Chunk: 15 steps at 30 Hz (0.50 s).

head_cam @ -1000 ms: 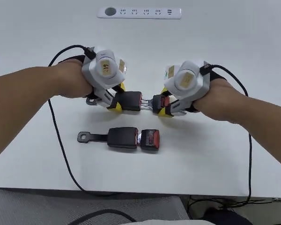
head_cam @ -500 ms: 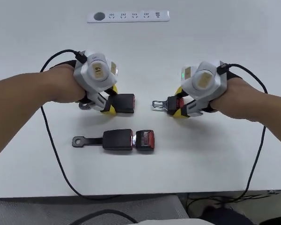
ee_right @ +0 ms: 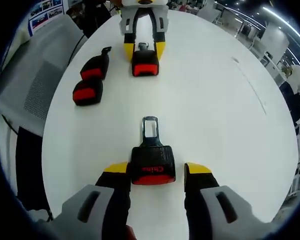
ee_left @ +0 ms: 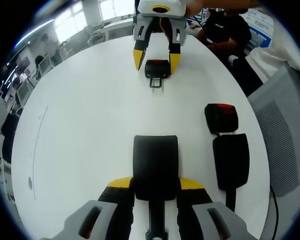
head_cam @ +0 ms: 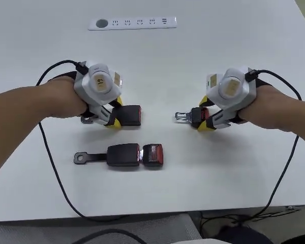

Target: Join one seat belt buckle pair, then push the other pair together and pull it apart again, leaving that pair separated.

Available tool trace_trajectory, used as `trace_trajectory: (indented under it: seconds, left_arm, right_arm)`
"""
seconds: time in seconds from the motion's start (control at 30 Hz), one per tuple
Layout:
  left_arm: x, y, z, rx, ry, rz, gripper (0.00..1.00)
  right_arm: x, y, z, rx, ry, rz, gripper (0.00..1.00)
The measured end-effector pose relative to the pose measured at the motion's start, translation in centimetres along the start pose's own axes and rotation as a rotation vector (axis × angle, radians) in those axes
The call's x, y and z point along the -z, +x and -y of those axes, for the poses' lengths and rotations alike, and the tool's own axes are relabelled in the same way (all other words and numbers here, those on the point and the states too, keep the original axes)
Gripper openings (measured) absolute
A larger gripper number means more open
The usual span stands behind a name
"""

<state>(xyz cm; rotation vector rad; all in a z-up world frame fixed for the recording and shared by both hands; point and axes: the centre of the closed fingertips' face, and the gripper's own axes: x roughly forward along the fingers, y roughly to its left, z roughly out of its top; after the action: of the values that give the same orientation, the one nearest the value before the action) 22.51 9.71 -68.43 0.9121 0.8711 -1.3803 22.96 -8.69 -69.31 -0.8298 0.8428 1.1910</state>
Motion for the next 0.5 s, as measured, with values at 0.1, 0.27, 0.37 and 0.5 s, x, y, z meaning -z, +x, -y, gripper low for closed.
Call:
trace_trajectory:
  seconds: [0.1,0.27,0.37,0.5]
  left_arm:
    - [0.0,-0.1,-0.5,-0.03,-0.023,0.017,0.37]
    - [1.3,-0.6,-1.3,-0.083,-0.062,0.01,0.5]
    - [1.1,-1.4,-0.6,-0.086,-0.149,0.074,0.54]
    - [-0.1,-3.0,0.7,-0.127,-0.25,0.184,0.6]
  right_arm:
    - [0.0,-0.1,0.5,0.038,0.02,-0.026,0.46]
    - [-0.1,-0.7,-0.1,0.08,0.013,-0.053,0.53]
    - [-0.5,-1.6,-0.1,0.102,0.091,0.003,0.54]
    - [-1.1,-3.2,-1.0,0.142,0.196,0.087,0.6]
